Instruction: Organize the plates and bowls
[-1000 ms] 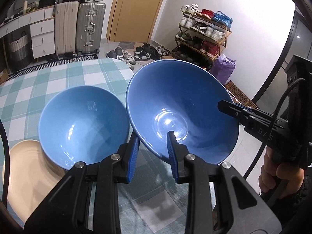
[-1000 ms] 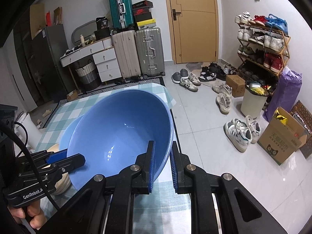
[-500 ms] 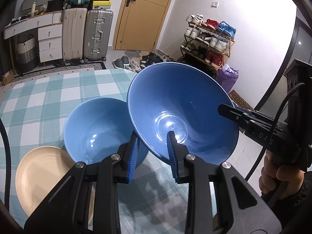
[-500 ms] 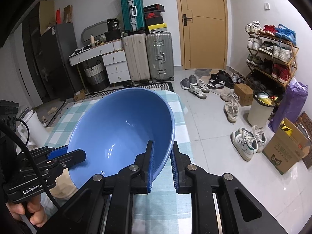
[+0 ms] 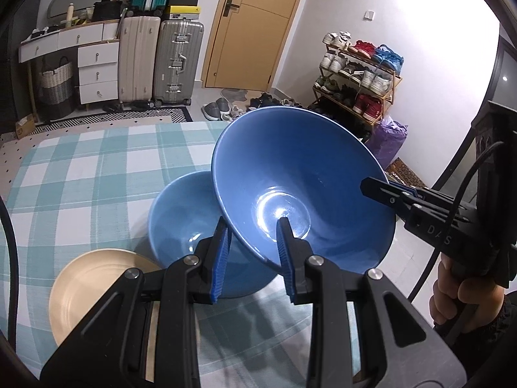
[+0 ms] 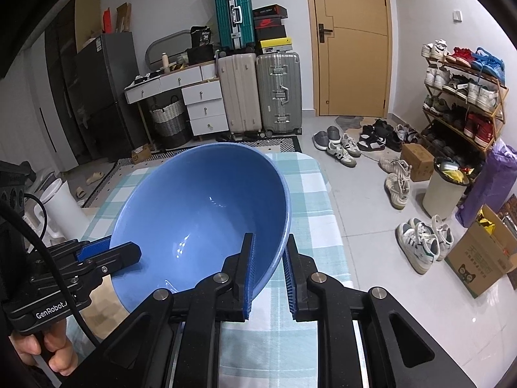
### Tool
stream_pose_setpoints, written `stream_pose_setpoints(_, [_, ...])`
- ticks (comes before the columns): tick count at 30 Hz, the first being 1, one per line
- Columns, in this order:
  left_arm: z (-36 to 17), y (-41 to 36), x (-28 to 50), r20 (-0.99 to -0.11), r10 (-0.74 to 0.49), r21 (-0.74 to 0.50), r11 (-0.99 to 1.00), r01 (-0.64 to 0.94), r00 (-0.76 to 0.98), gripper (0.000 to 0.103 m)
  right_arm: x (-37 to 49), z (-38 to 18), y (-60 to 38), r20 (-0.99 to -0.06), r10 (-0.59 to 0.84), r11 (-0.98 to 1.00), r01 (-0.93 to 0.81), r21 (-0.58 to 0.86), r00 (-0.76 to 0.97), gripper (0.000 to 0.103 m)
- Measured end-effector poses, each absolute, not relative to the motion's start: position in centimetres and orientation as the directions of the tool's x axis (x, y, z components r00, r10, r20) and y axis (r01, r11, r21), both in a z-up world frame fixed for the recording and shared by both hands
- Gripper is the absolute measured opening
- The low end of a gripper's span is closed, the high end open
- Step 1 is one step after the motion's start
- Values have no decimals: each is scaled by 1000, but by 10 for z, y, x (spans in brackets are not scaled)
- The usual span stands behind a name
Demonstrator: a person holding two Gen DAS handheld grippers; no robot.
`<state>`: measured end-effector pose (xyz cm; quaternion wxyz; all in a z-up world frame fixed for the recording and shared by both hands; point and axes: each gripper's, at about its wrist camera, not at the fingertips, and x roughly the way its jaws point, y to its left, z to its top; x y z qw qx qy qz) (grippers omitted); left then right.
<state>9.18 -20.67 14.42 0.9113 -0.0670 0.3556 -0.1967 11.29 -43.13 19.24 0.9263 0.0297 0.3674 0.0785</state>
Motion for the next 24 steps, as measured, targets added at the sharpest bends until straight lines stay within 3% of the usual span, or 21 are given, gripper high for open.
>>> stream_pose_setpoints(24, [115, -169, 120, -658, -342, -259, 939, 226, 671, 26, 147, 152, -380, -726, 194, 980, -167, 109, 660, 18])
